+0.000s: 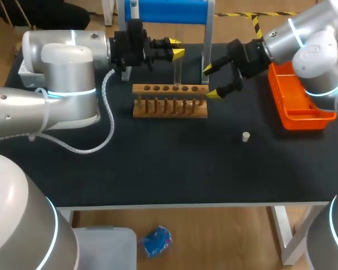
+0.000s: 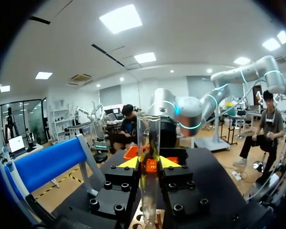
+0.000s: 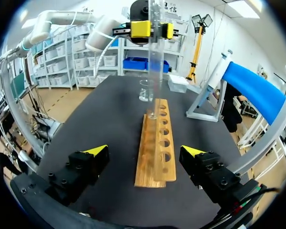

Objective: Invert the test tube, pick up the pipette, mount the tip to pipette, aspirate from beaker and dispense into the tube, eject the tip, return the pipette, and cap with the stopper.

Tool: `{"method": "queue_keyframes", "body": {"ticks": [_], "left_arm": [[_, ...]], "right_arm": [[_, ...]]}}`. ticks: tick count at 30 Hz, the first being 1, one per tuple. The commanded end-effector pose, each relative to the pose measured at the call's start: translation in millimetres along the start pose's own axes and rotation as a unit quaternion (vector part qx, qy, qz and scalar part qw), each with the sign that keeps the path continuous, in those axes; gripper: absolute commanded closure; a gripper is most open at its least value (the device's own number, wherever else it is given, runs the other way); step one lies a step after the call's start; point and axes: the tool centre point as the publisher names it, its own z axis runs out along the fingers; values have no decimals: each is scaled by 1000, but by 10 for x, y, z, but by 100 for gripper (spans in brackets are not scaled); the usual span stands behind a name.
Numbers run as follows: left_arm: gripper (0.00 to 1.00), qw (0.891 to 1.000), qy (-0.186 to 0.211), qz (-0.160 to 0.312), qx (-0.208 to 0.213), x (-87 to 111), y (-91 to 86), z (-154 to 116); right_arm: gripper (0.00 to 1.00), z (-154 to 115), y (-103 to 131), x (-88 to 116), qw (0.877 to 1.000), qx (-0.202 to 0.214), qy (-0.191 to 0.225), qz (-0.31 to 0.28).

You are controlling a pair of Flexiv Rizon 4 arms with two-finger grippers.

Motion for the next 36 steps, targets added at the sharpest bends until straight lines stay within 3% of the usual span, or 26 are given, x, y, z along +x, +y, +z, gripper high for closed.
{"method": "queue_keyframes", "body": {"ticks": [1, 36], "left_arm": [[100, 1000, 9, -2, 0, -47, 38, 26], [100, 1000, 3, 21, -1, -236, 369, 77]], "right_arm": [[0, 48, -6, -26, 1000, -6, -7, 5], [0, 48, -6, -26, 1000, -6, -7, 5]]}}
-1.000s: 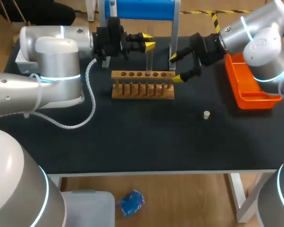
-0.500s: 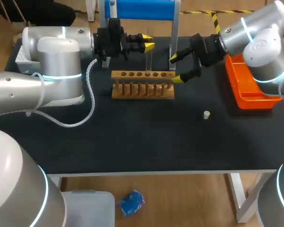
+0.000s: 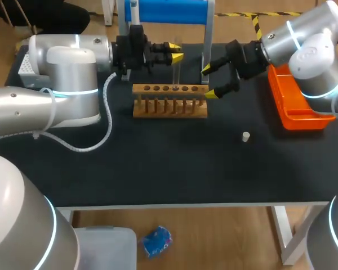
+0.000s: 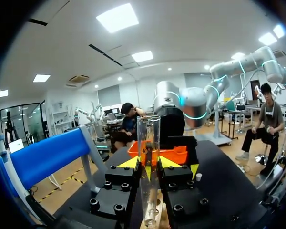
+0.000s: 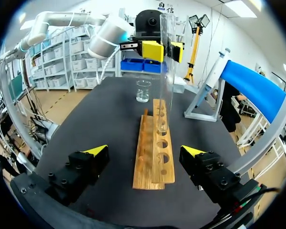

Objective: Invert the test tube, pick up the pipette, mount the tip to pipette, aspirate from beaker and dispense into the tube, eject the tip, return the pipette, and cap with the stopper.

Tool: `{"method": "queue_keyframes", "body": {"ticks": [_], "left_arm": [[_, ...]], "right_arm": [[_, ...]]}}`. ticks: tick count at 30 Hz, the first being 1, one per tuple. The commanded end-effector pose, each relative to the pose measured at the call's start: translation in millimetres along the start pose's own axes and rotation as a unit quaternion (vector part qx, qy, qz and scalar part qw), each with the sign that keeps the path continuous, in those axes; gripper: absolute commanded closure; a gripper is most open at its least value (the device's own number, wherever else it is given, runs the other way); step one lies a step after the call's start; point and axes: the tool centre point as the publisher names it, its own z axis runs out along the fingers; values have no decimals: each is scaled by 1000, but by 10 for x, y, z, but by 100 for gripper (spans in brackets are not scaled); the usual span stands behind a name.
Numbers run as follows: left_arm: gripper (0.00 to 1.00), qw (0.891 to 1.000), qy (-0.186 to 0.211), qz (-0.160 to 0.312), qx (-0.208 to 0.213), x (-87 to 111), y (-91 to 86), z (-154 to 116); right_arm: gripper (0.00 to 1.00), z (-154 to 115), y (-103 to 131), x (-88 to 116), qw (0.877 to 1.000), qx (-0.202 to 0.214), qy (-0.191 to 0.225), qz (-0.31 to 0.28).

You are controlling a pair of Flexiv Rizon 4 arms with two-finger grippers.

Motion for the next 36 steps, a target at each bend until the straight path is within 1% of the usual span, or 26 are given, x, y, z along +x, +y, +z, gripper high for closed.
{"method": "queue_keyframes", "body": {"ticks": [1, 14, 28, 36], "left_arm": [[100, 1000, 0, 0, 3, -11, 27, 5], [100, 1000, 0, -8, 0, -4, 108, 14], [100, 1000, -1, -18, 2, -48, 241, 36], [100, 1000, -1, -31, -7, -75, 336, 49]], "right_arm": [[0, -2, -3, -3, 1000, 0, 1, 0], [0, -2, -3, -3, 1000, 0, 1, 0], [0, -2, -3, -3, 1000, 0, 1, 0], [0, -2, -3, -3, 1000, 0, 1, 0]]}}
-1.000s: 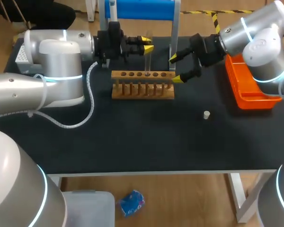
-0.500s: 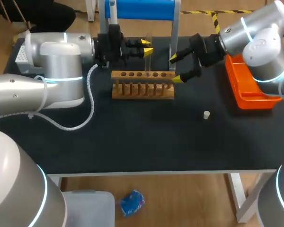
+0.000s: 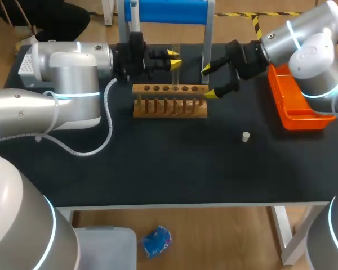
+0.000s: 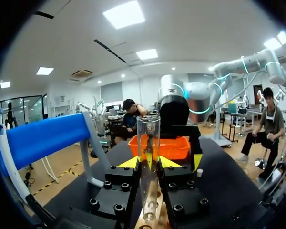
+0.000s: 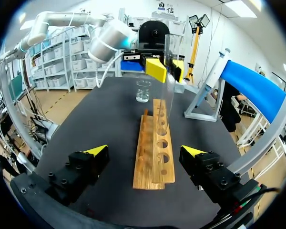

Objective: Invert the test tube, pick up the pipette, mount the tip to pipette, aspirate from beaker and dispense into the tube, eject the tip, return the pipette, and cap with the stopper.

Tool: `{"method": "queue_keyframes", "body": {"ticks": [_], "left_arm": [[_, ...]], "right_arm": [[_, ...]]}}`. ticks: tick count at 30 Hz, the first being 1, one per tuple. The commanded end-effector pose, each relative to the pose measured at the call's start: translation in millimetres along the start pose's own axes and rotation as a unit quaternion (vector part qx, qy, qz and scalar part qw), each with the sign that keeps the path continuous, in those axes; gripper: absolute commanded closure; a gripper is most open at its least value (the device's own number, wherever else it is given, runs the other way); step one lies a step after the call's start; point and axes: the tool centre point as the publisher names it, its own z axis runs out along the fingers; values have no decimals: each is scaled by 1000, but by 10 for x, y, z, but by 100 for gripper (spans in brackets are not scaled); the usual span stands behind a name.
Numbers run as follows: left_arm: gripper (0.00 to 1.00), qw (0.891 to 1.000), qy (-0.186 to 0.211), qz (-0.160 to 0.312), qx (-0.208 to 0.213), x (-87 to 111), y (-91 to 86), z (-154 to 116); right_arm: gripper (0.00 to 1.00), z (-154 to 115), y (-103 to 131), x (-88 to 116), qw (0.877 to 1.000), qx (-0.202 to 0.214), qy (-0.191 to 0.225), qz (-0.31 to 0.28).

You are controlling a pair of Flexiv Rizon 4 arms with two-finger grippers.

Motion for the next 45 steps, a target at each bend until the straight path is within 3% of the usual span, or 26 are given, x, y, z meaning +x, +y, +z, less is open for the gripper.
{"method": "queue_keyframes", "body": {"ticks": [1, 45], "left_arm": [[100, 1000, 4, -3, -1, -36, 42, 31], [100, 999, -1, -37, 6, -68, 469, 81]], "right_arm": [[0, 1, -5, -4, 1000, 0, 1, 0], [0, 1, -5, -4, 1000, 0, 1, 0]]}}
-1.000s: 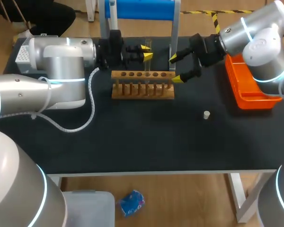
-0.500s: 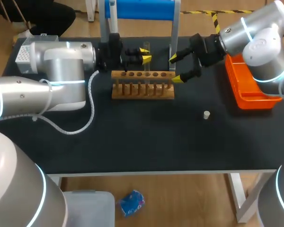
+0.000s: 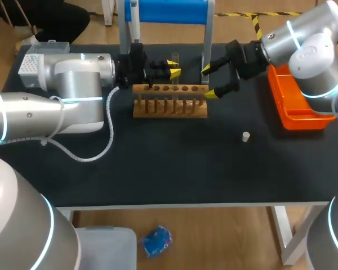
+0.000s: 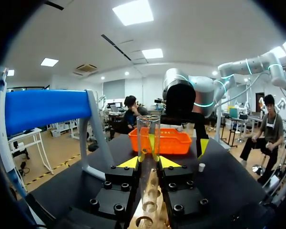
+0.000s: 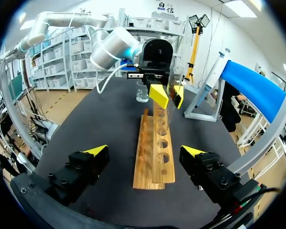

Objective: Invert the test tube, pick up the pipette, mount the tip to pipette, aspirate from beaker and dispense into the tube, eject the tip, return the pipette, and cap with the stopper.

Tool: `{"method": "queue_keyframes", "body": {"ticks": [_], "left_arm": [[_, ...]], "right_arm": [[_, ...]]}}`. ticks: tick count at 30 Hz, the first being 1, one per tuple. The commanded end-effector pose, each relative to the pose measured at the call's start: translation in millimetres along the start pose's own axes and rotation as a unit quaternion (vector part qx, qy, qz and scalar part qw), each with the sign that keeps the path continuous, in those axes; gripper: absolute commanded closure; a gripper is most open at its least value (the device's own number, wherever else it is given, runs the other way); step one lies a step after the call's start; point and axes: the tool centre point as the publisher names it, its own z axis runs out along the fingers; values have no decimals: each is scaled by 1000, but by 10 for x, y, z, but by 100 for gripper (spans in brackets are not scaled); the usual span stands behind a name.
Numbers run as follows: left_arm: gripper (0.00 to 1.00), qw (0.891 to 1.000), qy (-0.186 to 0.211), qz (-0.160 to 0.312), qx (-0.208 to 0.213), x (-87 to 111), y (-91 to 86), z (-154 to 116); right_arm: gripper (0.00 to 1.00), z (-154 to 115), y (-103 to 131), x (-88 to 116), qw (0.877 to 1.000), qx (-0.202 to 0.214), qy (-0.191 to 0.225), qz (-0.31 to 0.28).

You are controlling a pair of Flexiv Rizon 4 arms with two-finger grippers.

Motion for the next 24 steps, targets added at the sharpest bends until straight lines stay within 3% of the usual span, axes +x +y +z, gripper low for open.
{"method": "queue_keyframes", "body": {"ticks": [1, 12, 13, 14, 24], "left_arm": [[100, 1000, 0, -1, 3, -14, 46, 7], [100, 1000, -1, -7, 2, -18, 96, -3], [47, 1000, -4, -8, 4, -23, 90, -11], [0, 1000, -5, -9, 4, -27, 79, -18], [0, 999, -39, -3, -6, -77, -102, -290]], "right_arm": [[0, 2, -5, -4, 1000, 0, 1, 0], [0, 2, -5, -4, 1000, 0, 1, 0], [0, 2, -5, -4, 1000, 0, 1, 0], [0, 2, -5, -4, 1000, 0, 1, 0], [0, 2, -5, -4, 1000, 0, 1, 0]]}}
